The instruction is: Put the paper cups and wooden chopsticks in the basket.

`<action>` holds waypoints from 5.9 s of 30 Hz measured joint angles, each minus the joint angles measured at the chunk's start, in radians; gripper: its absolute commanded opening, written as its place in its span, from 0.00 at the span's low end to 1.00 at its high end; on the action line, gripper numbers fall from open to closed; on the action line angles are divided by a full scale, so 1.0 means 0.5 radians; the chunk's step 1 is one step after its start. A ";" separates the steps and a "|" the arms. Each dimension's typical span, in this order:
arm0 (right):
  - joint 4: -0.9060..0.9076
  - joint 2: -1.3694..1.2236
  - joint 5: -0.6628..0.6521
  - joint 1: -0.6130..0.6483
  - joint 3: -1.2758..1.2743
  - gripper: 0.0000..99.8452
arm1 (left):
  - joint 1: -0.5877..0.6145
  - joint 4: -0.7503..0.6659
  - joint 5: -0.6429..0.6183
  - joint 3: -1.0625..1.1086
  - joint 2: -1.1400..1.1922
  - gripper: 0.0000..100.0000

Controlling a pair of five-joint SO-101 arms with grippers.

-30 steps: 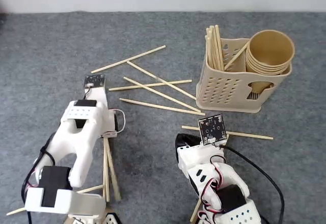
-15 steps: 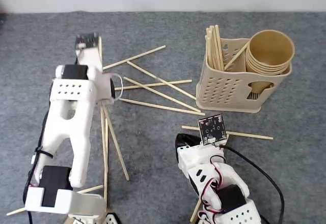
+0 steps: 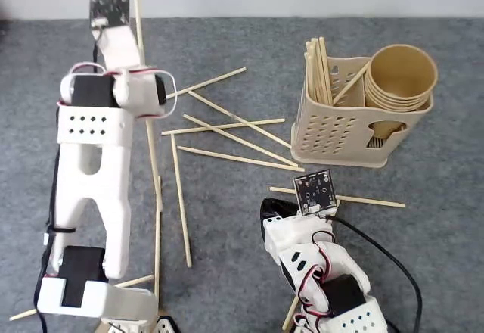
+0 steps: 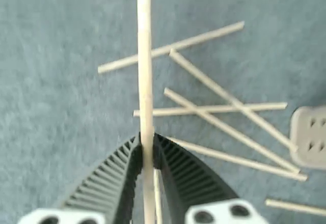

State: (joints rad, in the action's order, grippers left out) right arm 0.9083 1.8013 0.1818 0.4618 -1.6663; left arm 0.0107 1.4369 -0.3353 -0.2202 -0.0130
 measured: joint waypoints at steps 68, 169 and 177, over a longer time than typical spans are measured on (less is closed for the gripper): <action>0.000 0.000 0.000 0.000 0.000 0.01 | -1.157 -2.486 -0.144 0.540 0.120 0.10; 0.000 0.000 0.000 0.000 0.000 0.01 | 0.006 0.021 0.215 0.638 0.399 0.01; 0.000 0.000 0.000 0.000 0.000 0.01 | 0.012 0.064 0.160 0.423 -0.064 0.01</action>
State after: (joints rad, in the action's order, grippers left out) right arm 0.9083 1.8013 0.1818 0.4618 -1.6663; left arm 0.0169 1.4691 -0.2555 -0.0084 -0.0453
